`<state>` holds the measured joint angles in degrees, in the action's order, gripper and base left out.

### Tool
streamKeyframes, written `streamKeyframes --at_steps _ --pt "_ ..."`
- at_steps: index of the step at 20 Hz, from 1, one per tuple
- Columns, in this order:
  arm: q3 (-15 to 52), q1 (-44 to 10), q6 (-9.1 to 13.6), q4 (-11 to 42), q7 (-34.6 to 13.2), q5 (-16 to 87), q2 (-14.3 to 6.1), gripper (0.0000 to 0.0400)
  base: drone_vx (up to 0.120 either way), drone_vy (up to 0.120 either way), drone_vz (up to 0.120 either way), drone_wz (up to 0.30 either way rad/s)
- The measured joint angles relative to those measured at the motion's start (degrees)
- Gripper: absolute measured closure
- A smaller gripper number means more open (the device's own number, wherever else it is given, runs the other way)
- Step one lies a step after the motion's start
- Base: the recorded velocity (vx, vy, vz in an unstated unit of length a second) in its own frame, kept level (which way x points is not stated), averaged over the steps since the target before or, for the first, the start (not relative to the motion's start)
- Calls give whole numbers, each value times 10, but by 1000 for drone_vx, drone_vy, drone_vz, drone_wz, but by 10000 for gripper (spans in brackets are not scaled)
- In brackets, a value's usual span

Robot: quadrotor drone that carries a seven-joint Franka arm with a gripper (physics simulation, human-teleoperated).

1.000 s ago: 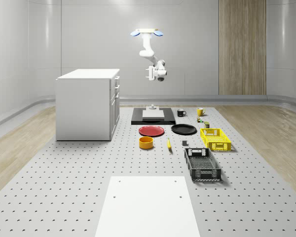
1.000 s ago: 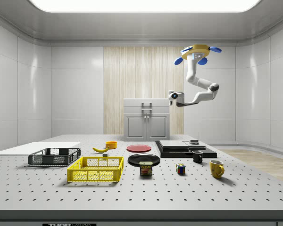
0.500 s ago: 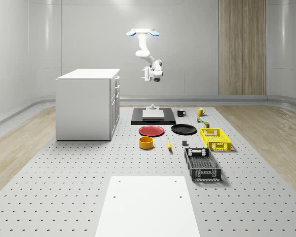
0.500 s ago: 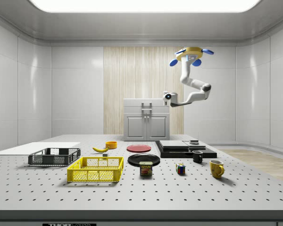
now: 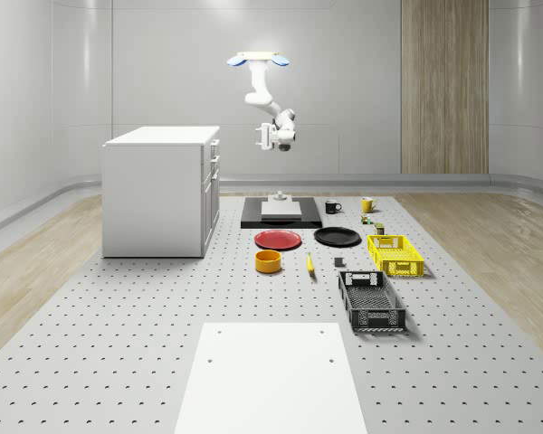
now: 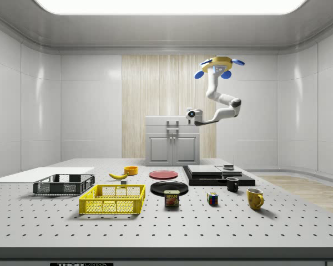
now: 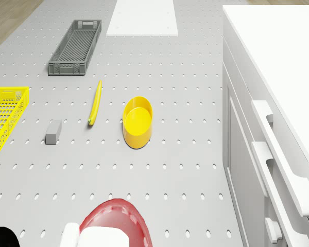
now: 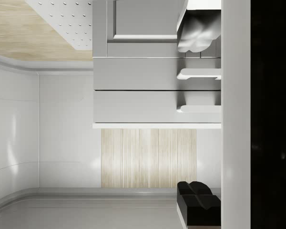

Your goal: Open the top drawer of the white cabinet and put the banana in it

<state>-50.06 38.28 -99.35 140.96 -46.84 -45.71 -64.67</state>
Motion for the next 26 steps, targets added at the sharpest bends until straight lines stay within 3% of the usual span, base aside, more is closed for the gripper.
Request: streamKeyframes --at_steps 7,20,26 --pt "-2 7 -6 1 -5 6 -7 0 120 -80 0 0" --pt "-5 17 -16 2 -13 16 -19 0 120 0 0 0" --pt "10 22 -38 17 -12 6 -22 0 7 0 0 0"
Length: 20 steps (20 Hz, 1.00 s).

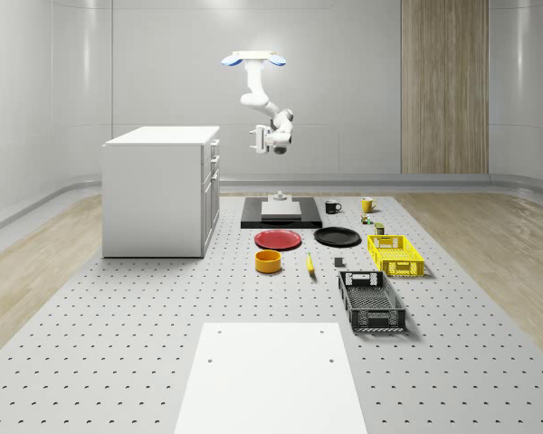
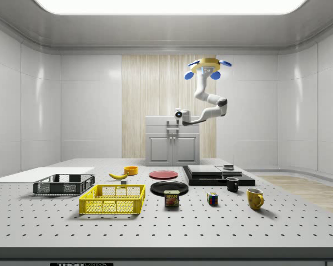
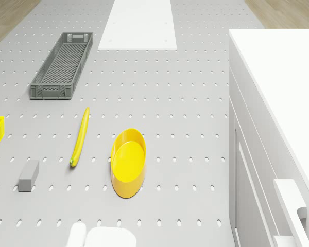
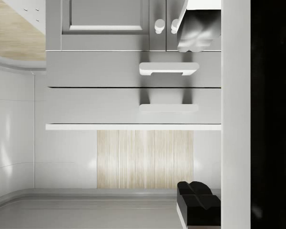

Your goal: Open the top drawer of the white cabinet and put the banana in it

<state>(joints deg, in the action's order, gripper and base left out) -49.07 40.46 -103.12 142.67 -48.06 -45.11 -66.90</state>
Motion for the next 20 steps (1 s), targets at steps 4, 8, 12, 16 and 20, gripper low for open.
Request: streamKeyframes --at_steps 4,8,12,16,20 --pt "18 5 -23 15 4 -15 0 0 0 0 0 0" --pt "39 12 -50 30 9 -35 2 0 0 0 0 0" --pt "61 21 -68 31 6 -53 7 0 0 0 0 0" --pt "81 29 -88 36 7 -72 13 0 0 0 0 0" --pt "103 39 -112 43 14 -95 21 0 0 0 0 0"
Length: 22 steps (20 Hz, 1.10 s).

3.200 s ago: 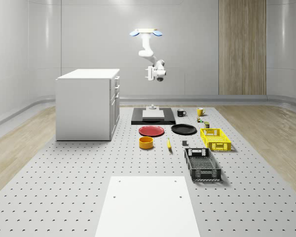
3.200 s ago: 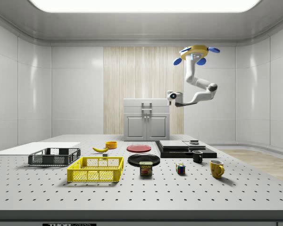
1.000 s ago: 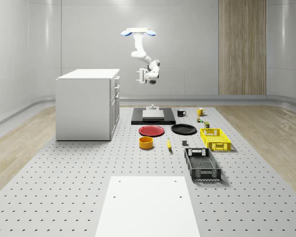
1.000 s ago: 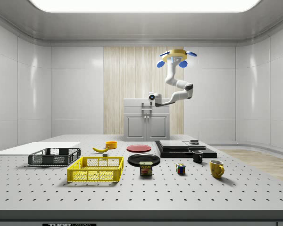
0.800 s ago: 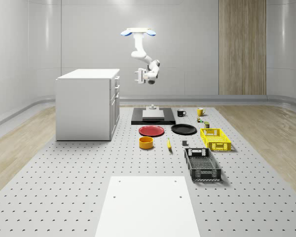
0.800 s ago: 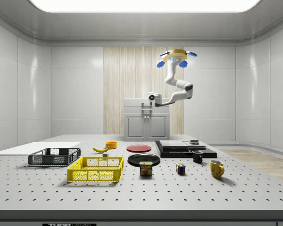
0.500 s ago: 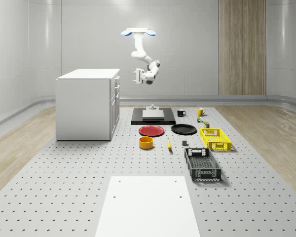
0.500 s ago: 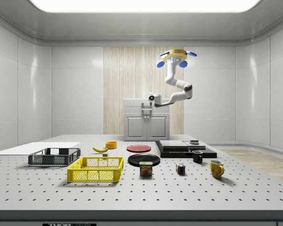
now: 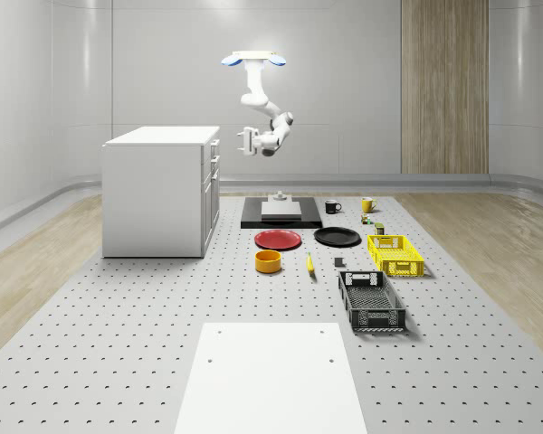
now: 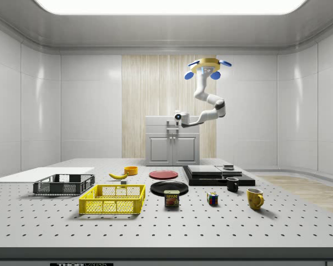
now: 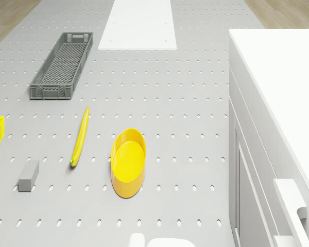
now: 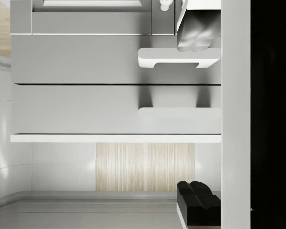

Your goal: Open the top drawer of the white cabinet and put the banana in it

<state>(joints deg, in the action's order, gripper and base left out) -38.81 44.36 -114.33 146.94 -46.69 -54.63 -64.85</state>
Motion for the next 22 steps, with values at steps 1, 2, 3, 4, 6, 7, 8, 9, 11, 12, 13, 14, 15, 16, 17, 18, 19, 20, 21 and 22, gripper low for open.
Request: streamKeyframes --at_steps 1,2,3,4,6,7,8,9,11,12,13,14,15,16,17,18,19,20,21,22 --pt "6 3 -6 2 2 -6 2 0 0 0 0 0" --pt "11 5 -12 4 4 -13 5 0 0 0 0 0" --pt "17 8 -19 5 7 -20 8 0 0 0 0 0" --pt "23 11 -25 7 9 -26 10 0 0 0 0 0" --pt "33 18 -37 8 15 -40 18 0 0 0 0 0" --pt "35 22 -42 7 19 -46 23 0 0 0 0 0" --pt "37 26 -45 4 23 -51 30 0 0 0 0 0" --pt "37 31 -48 0 27 -55 37 0 0 0 0 0" --pt "36 39 -52 -7 35 -62 50 0 0 0 0 0" --pt "35 42 -53 -10 38 -65 55 0 0 0 0 0" --pt "35 45 -55 -12 41 -68 60 0 0 0 0 0" --pt "36 47 -56 -14 43 -71 64 0 0 0 0 0" --pt "37 50 -59 -15 46 -75 68 0 0 0 0 0" --pt "40 52 -62 -16 49 -80 72 0 0 0 0 0" --pt "42 55 -65 -17 52 -86 77 0 0 0 0 0" --pt "46 58 -69 -18 55 -91 81 0 0 0 0 0" --pt "49 60 -73 -19 58 -97 85 0 0 0 0 0" --pt "53 63 -77 -19 61 -104 90 0 0 0 0 0" --pt "57 66 -81 -20 64 -110 94 0 0 0 0 0" --pt "61 68 -85 -21 67 -116 98 0 0 0 0 0"
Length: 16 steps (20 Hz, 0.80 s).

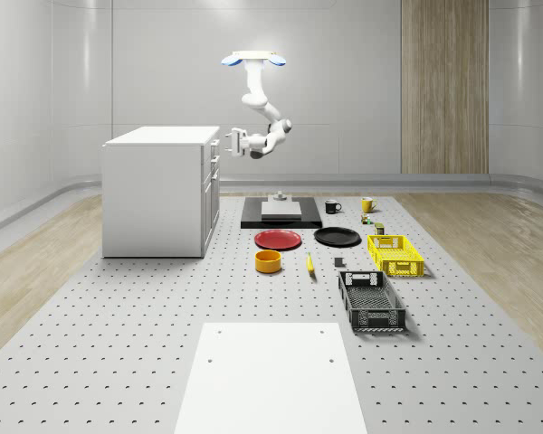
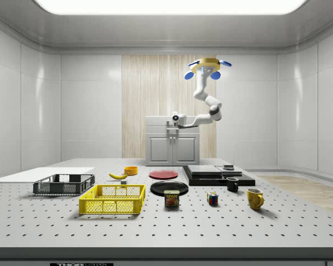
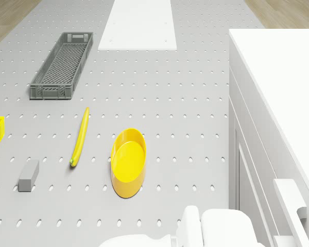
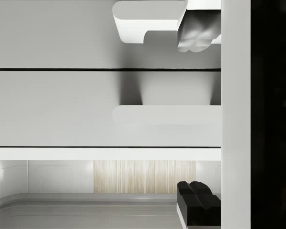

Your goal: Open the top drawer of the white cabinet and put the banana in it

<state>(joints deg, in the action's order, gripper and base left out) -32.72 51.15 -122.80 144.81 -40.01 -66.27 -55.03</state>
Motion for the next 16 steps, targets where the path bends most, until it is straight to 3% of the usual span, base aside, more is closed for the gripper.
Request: streamKeyframes --at_steps 16 --pt "52 7 -24 -21 26 -73 54 0 0 0 0 0"
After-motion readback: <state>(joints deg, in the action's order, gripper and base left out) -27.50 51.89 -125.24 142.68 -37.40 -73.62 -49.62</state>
